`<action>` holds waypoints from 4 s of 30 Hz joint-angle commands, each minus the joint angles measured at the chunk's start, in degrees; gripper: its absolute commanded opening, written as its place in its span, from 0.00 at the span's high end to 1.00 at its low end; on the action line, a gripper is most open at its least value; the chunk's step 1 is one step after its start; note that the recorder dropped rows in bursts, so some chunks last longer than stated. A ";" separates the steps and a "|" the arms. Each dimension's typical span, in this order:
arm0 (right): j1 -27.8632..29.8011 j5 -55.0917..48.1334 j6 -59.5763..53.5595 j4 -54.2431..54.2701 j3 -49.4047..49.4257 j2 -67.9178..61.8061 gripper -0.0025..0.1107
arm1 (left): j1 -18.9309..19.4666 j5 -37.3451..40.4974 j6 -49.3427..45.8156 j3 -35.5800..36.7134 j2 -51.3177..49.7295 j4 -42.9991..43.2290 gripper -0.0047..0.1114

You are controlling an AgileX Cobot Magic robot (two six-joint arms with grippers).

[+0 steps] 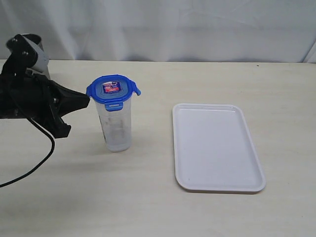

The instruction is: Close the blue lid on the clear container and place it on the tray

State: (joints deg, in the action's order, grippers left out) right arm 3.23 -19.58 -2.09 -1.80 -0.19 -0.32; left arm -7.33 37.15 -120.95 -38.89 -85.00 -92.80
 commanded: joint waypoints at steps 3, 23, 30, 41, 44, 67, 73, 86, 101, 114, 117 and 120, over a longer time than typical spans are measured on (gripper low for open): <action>-0.08 0.01 -0.02 0.04 0.19 0.32 0.94 | -0.08 0.59 -1.82 0.23 -0.34 0.45 0.96; -0.08 0.01 -0.02 0.04 0.19 0.32 0.94 | -0.01 -6.48 -1.82 -6.38 -4.36 -4.88 0.96; -0.08 0.01 -0.02 0.04 0.19 0.32 0.94 | 0.05 -6.93 -1.82 -11.18 -10.60 -4.74 0.96; -0.08 0.01 -0.02 0.04 0.19 0.32 0.94 | 0.05 -4.19 -1.82 -11.23 -10.77 -2.13 0.96; -0.08 0.01 -0.02 0.04 0.19 0.32 0.94 | 0.05 -4.87 -1.82 -10.93 -10.77 -2.13 0.96; -0.08 0.01 -0.02 0.04 0.19 0.32 0.94 | 0.05 -4.75 -1.71 -9.24 -10.77 -1.73 0.96; -0.08 0.01 -0.02 0.04 0.19 0.32 0.94 | 0.05 -4.68 -0.18 -9.24 -10.77 0.68 0.96; -0.08 0.01 -0.02 0.04 0.19 0.32 0.94 | 0.05 -3.29 -0.11 -9.24 -10.77 0.80 0.96; -0.08 0.01 -0.02 0.04 0.19 0.32 0.94 | 0.05 -12.51 -0.80 -8.94 -10.77 -2.60 0.96; -0.08 0.01 -0.02 0.04 0.19 0.32 0.94 | 5.88 -12.26 -1.90 -6.77 -10.77 -7.14 0.96; -0.08 0.01 -0.02 0.04 0.19 0.32 0.94 | 7.72 -12.24 -1.77 -6.54 -10.77 -7.14 0.96; -0.08 0.01 -0.02 0.04 0.19 0.32 0.94 | 8.04 -16.59 0.72 -6.65 -10.77 -7.14 0.96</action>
State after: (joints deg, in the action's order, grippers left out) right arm 3.23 -19.58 -2.09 -1.80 -0.19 -0.32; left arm 0.35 23.63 -120.95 -45.54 -95.78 -99.17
